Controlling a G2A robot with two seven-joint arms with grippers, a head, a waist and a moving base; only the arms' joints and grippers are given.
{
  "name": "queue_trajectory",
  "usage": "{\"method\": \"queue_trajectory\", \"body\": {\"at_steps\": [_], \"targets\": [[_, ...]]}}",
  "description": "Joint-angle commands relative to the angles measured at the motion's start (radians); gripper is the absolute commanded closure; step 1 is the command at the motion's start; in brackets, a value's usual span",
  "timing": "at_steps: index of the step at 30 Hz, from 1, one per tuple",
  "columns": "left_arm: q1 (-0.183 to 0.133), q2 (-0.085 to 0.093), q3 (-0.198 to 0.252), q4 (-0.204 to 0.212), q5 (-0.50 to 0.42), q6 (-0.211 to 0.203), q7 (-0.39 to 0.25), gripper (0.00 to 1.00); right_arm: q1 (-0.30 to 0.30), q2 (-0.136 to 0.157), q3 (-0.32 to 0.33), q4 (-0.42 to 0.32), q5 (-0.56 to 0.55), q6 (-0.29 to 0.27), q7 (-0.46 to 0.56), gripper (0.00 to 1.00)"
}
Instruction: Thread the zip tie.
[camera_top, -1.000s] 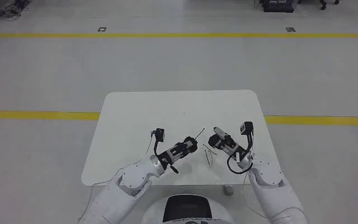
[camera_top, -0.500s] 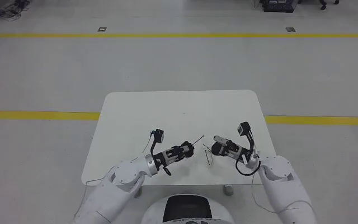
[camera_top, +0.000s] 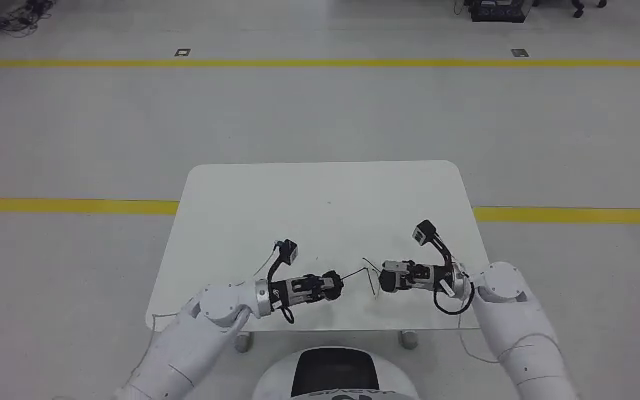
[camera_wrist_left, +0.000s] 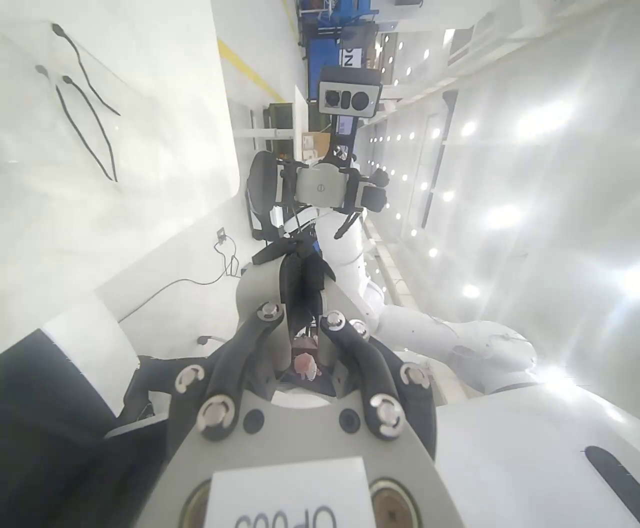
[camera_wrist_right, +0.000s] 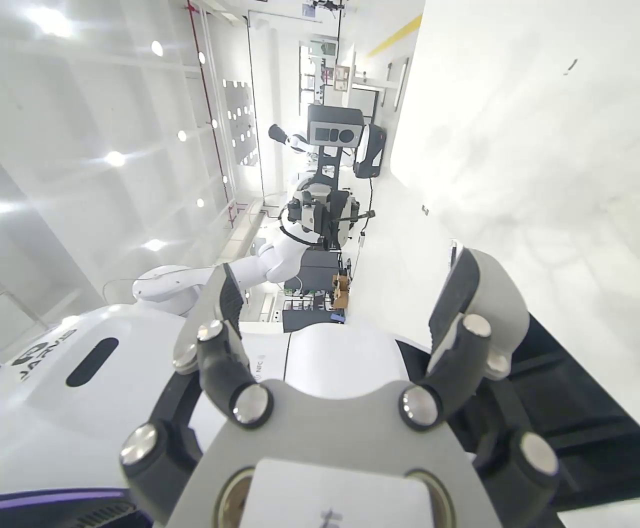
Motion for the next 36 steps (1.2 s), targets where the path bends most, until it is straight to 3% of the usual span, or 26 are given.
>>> {"method": "queue_trajectory", "body": {"at_steps": [1,6,10,13,17,20,29,34,36], "targets": [[0.0,0.0,-0.001,0.0,-0.001,0.0,0.0,1.0,0.0,0.0,0.0,0.0,0.0,0.001,0.0,0.0],[-0.003,0.0,0.007,-0.003,0.008,0.007,0.007,1.0,0.0,0.0,0.0,0.0,0.0,0.001,0.0,0.0],[-0.017,0.006,0.014,0.002,-0.046,-0.027,-0.125,1.0,0.015,0.014,-0.056,-0.001,-0.008,0.018,0.003,0.0],[-0.018,0.013,0.011,0.004,-0.102,-0.044,-0.223,1.0,0.046,0.051,-0.126,0.023,0.038,0.007,0.003,0.0],[-0.022,0.02,0.015,0.013,-0.136,-0.052,-0.295,1.0,0.083,0.11,-0.228,0.036,0.17,-0.008,0.003,0.0],[-0.031,0.021,0.028,0.027,-0.115,-0.048,-0.285,1.0,0.114,0.16,-0.313,0.029,0.247,-0.008,0.003,0.0],[-0.037,0.019,0.044,0.02,-0.106,-0.048,-0.222,1.0,0.106,0.158,-0.321,0.031,0.27,0.0,0.003,0.0],[-0.056,0.016,0.064,0.05,-0.18,-0.043,-0.258,1.0,0.135,0.178,-0.422,0.045,0.367,-0.003,0.003,0.0],[-0.067,0.016,0.067,0.063,-0.162,-0.053,-0.238,1.0,0.138,0.18,-0.427,0.048,0.371,-0.005,0.003,0.0]]}}
